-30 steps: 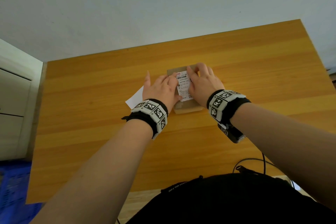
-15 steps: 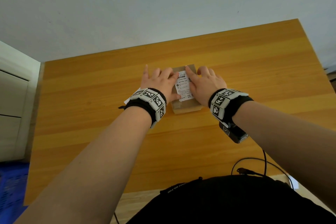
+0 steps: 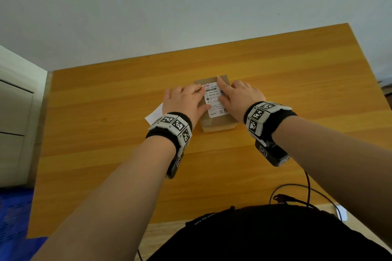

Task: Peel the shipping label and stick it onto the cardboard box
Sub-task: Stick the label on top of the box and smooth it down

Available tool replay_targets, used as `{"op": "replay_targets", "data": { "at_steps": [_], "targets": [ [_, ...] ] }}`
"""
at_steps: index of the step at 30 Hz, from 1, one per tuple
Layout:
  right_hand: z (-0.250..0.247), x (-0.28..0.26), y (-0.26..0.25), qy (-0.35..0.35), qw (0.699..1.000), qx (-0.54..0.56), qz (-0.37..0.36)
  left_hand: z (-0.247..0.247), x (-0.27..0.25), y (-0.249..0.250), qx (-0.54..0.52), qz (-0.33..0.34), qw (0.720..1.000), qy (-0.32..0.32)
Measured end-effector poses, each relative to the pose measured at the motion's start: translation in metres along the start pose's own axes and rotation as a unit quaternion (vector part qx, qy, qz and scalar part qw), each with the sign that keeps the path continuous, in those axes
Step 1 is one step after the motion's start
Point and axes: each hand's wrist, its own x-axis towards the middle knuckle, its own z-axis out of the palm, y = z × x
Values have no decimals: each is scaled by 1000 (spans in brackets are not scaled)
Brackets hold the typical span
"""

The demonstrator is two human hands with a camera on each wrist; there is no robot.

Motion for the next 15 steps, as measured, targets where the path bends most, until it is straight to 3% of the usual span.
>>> {"op": "replay_targets", "data": {
  "at_steps": [15],
  "targets": [
    [1, 1, 4, -6, 1000, 18, 1, -1, 20, -8, -62, 9, 995, 73]
  ]
}}
